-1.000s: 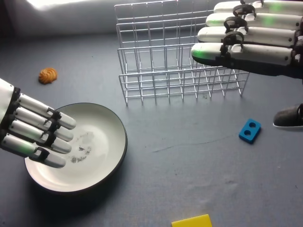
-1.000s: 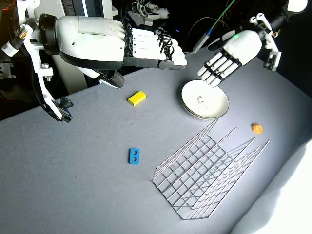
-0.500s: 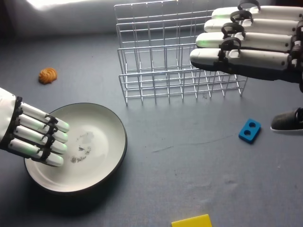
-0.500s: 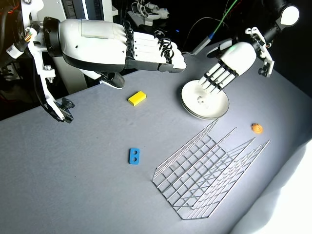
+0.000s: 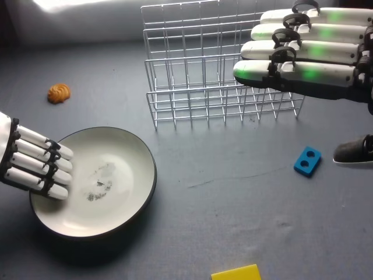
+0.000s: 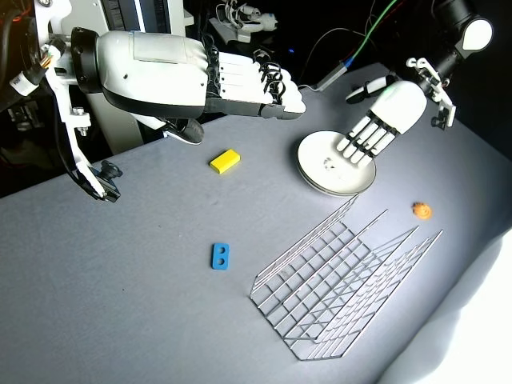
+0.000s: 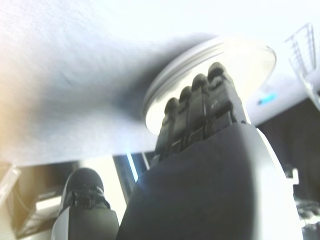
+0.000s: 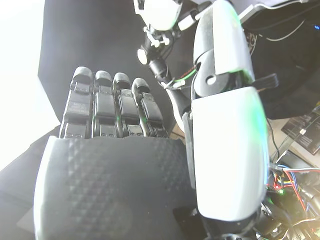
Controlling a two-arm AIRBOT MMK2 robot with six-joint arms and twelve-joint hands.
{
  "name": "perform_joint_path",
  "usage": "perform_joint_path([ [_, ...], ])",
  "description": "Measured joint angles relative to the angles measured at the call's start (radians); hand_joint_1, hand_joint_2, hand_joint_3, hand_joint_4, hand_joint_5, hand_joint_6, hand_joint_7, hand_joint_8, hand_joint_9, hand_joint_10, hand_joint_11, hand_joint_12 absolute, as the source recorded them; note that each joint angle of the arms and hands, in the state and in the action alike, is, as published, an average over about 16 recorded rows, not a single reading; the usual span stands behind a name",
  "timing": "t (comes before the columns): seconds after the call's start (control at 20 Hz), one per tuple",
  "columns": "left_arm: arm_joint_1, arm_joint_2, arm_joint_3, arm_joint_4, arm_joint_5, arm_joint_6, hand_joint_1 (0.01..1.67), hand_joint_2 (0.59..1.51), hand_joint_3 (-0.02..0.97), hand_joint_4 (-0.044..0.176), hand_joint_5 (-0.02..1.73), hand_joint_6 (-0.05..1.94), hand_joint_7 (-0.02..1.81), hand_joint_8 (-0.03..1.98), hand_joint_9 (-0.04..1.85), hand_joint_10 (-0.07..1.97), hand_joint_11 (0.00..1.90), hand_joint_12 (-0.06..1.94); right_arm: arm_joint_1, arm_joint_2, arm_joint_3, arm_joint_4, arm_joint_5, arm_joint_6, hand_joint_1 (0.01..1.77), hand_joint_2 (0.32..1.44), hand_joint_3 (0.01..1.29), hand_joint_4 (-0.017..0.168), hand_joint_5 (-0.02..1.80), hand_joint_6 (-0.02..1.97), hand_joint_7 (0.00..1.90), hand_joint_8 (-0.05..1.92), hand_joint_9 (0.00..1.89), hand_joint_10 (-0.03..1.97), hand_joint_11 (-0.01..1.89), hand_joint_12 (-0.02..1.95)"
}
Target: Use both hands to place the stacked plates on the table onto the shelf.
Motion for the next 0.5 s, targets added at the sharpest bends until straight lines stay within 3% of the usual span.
perform_joint_path([
  [0.3,0.019,-0.011,0.015,0.000,0.005,0.002,0.02,1.058,0.021,0.004,0.02,-0.01,0.00,-0.01,0.01,0.00,0.02,0.00,-0.003,-0.008,0.000,-0.004,-0.017,0.007,1.18,0.97,0.01,0.002,0.02,0.03,0.02,0.02,0.02,0.00,0.02,0.00],
  [0.5,0.028,-0.012,0.010,-0.001,0.011,0.005,0.02,1.062,0.021,0.004,0.02,-0.02,0.00,-0.01,0.01,0.00,0.02,0.00,0.009,-0.025,-0.003,-0.026,-0.062,0.011,1.18,0.98,0.01,0.002,0.02,0.03,0.02,0.02,0.02,0.00,0.02,0.00],
])
